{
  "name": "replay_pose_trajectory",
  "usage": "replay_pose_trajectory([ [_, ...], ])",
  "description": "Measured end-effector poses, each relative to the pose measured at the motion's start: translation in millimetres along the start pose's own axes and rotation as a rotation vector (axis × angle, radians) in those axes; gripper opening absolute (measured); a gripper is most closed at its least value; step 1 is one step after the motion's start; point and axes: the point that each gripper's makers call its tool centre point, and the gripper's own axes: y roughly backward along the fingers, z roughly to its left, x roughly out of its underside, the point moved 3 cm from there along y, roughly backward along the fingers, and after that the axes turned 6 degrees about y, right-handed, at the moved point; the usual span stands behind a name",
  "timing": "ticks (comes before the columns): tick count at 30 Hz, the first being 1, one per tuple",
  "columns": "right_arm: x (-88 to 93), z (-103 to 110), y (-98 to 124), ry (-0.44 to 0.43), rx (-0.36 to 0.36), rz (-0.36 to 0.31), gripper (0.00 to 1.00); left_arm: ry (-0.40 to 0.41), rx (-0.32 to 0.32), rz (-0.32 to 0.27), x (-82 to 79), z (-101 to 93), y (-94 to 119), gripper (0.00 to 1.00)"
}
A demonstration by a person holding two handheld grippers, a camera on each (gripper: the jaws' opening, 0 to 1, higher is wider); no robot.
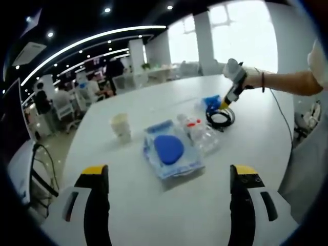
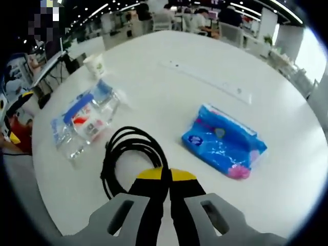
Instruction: Arrange the tabletop items into an orderly group along one side of the table until the central work area is clear of visible clutter.
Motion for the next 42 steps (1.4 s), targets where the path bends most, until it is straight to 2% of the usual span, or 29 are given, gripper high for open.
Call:
replay_pose_trajectory([
  [14,7.5,-2,-12,0.029,0.044,0.023,0.05,0.002,-0.014,-0.012,-0.7,6.9,-1,0.97],
  [21,0.6,-3,-7,-0.003,0.042,-0.011,0.09,0.006,-0.015,-0.014,-0.3,8.2,-2,0.97],
  [23,-3.8,-3,-4,-0.017,0.048,-0.040,0.16,0.011,-0.012,-0.015,-0.3,7.9,-2,0.98],
  [29,-8.2,0,4,-0.069,0.050,-0.065,0.29,0.010,-0.015,-0.014,0.5,9.3,-3,0.98],
  [34,-14.4,5,12,-0.114,0.050,-0.102,0.45,0.013,-0.005,-0.020,-0.2,9.6,-5,0.98],
  [42,-19.9,16,26,-0.168,0.054,-0.138,0.59,0.015,0.010,-0.046,-12.8,8.2,-5,0.98],
])
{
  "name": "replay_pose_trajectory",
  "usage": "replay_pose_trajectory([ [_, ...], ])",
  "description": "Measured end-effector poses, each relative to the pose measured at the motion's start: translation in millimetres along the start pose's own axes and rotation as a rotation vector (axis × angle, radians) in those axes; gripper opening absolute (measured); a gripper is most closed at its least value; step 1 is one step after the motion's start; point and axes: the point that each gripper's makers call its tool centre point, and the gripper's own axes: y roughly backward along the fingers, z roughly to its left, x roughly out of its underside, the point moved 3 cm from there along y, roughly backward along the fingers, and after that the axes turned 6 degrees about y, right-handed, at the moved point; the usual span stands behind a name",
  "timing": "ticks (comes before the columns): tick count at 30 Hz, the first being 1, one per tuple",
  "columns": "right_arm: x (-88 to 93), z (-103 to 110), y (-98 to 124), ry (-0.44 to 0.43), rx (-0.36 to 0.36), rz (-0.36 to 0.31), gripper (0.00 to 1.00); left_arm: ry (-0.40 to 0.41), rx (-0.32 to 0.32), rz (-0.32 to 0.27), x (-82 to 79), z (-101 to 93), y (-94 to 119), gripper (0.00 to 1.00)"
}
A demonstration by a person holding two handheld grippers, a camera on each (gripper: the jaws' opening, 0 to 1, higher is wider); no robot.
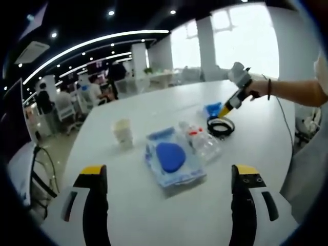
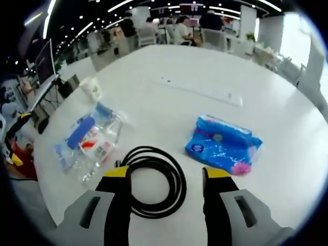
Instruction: Arrange the tabletop items into an orderly group along one side of the table until the central work area is clear of visible clutter.
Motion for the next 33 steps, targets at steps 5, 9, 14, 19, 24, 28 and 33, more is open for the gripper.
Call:
replay_pose_trajectory([
  [5,-3.2,7,9,-0.021,0.004,-0.020,0.71,0.002,0.001,-0.013,-8.6,-0.5,3,0.99],
  [9,-6.0,11,18,-0.062,0.008,-0.053,0.84,0.020,-0.012,-0.020,-14.3,1.5,5,0.98],
  [14,-6.2,17,30,-0.074,0.015,-0.080,0.91,0.023,-0.009,-0.025,-19.7,-0.1,7,0.98],
  [19,-5.2,24,44,-0.079,0.026,-0.109,0.98,0.024,0.006,-0.024,-22.6,-0.8,8,0.98],
  [24,-1.6,35,58,-0.062,0.030,-0.115,0.99,0.022,0.007,-0.011,-26.0,6.7,10,0.97],
  [28,-0.8,45,68,-0.054,0.017,-0.133,0.99,0.037,0.000,-0.008,-28.8,12.4,13,0.97],
  [33,-2.9,63,85,-0.055,0.002,-0.173,0.99,0.056,-0.002,-0.002,-29.7,13.1,13,0.96],
])
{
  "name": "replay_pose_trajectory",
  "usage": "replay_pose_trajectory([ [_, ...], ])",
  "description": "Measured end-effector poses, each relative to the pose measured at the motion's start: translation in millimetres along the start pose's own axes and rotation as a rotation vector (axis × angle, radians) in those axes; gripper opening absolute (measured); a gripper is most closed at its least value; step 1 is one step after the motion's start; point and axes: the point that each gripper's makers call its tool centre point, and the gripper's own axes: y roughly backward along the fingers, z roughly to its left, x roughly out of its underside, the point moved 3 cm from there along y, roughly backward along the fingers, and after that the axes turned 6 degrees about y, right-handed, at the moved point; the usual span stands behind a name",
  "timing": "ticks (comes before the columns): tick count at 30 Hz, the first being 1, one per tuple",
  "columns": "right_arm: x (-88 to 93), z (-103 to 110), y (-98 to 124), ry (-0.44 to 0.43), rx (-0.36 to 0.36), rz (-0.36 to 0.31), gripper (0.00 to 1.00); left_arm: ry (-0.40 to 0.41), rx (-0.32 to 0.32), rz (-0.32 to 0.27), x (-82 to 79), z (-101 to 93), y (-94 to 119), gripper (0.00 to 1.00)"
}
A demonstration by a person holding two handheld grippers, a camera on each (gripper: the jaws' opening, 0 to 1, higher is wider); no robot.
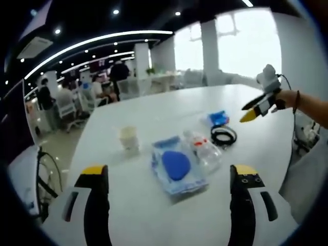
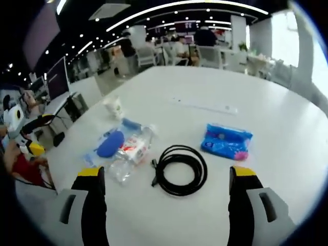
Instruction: Arrange the tabletop items into an orderly group along one side of the table until the central work area is clear of visible clutter.
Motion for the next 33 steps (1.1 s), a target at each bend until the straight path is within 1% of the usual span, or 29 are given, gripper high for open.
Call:
replay_pose_trajectory([
  [5,-1.8,16,13,0.016,-0.016,-0.022,0.99,0.017,0.011,0.010,-1.5,-1.2,-7,0.95],
  [8,-0.1,21,18,0.033,-0.012,-0.030,0.99,0.024,0.020,0.010,-3.7,-4.6,-11,0.94],
  [11,6.3,23,21,0.047,-0.004,-0.020,0.99,0.035,0.034,0.007,-7.8,-9.2,-17,0.94],
  [15,12.4,28,27,0.028,-0.013,-0.024,0.99,0.042,0.036,0.004,-12.6,-11.9,-27,0.93],
  [17,15.2,29,29,0.024,-0.005,-0.030,0.99,0.047,0.049,-0.001,-15.7,-15.8,-31,0.94],
  [20,20.5,30,31,0.019,0.004,-0.029,0.99,0.048,0.054,0.010,-16.5,-19.2,-37,0.94],
  [21,22.8,31,33,0.019,0.004,-0.029,0.99,0.047,0.057,0.029,-15.4,-20.5,-40,0.93],
  [23,26.5,32,33,0.018,0.007,-0.025,0.99,0.047,0.059,0.041,-16.4,-23.0,-44,0.93],
  [25,30.0,34,34,0.022,0.006,-0.023,0.99,0.047,0.058,0.037,-19.0,-24.4,-47,0.93],
  [27,35.7,36,34,0.039,0.000,-0.011,0.99,0.053,0.062,0.030,-22.6,-27.3,-53,0.92],
  [30,42.3,38,36,0.087,0.009,0.005,0.99,0.067,0.081,0.040,-24.7,-34.5,-63,0.91],
  [33,45.9,40,38,0.089,0.014,0.004,0.99,0.071,0.087,0.050,-25.5,-39.1,-73,0.91],
])
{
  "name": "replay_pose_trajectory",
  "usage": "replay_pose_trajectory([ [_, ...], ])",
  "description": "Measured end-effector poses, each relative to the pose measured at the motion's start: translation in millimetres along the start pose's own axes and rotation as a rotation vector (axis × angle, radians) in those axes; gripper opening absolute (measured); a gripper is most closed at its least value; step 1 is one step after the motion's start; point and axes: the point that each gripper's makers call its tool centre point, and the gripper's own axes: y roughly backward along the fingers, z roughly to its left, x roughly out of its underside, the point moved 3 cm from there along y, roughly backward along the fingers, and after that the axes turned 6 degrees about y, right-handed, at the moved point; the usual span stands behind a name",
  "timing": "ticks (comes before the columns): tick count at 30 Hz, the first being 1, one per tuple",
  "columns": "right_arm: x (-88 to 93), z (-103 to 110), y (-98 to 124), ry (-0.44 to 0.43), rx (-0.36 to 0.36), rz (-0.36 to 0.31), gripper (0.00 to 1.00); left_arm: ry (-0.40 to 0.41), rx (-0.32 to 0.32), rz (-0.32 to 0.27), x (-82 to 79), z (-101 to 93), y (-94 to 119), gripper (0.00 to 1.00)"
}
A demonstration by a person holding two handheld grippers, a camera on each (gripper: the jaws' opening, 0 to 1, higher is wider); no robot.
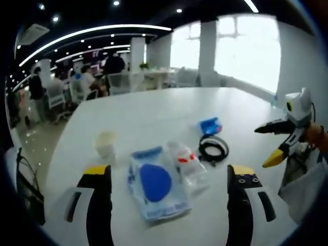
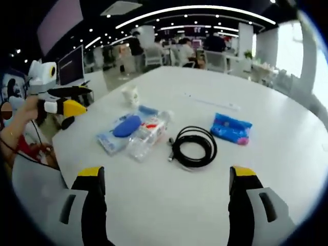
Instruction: Arrange the tabletop items into an orderly group along one side of the table until the central work area is clear of visible clutter.
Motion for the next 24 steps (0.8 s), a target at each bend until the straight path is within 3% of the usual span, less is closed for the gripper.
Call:
replay_pose_trajectory([
  [12,0.5,17,11,-0.058,-0.039,-0.068,0.99,0.043,0.020,0.072,3.3,-7.3,-32,0.89],
  [16,-0.8,21,14,-0.048,-0.049,-0.094,1.00,0.054,0.034,0.074,0.5,-13.5,-40,0.89],
  [24,2.2,22,18,-0.034,-0.050,-0.102,1.00,0.067,0.059,0.136,7.2,-20.5,-64,0.85],
])
